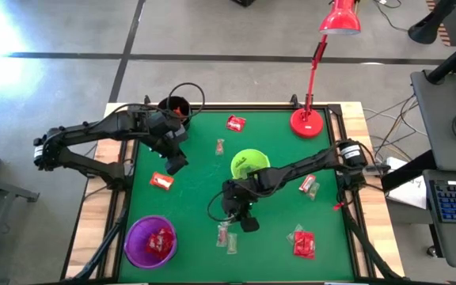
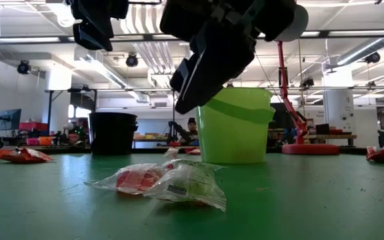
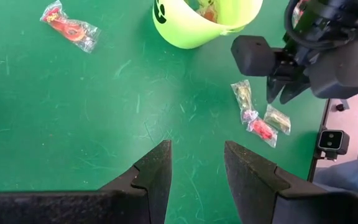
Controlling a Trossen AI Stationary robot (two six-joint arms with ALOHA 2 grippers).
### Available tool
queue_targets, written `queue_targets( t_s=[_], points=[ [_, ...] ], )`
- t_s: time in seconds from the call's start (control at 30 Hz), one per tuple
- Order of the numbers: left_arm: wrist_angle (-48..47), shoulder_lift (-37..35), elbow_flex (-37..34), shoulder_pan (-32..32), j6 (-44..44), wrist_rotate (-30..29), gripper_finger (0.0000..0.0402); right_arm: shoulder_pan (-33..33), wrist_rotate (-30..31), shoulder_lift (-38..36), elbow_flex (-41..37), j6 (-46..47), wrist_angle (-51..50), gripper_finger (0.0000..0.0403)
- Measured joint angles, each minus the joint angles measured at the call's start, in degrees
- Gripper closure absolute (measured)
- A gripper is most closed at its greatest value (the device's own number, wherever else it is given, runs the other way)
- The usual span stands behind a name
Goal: Sort candy
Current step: Put the green gummy into the green bucket
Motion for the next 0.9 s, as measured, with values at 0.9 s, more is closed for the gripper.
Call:
queue_targets(
  t_s=[0.9],
  points=[
    [-0.13, -0.01, 0.00, 0.00, 1.07, 0.16, 0.0271, 2.37, 8.86, 3.01, -0.98, -6.00, 2.06, 0.0222]
  ],
)
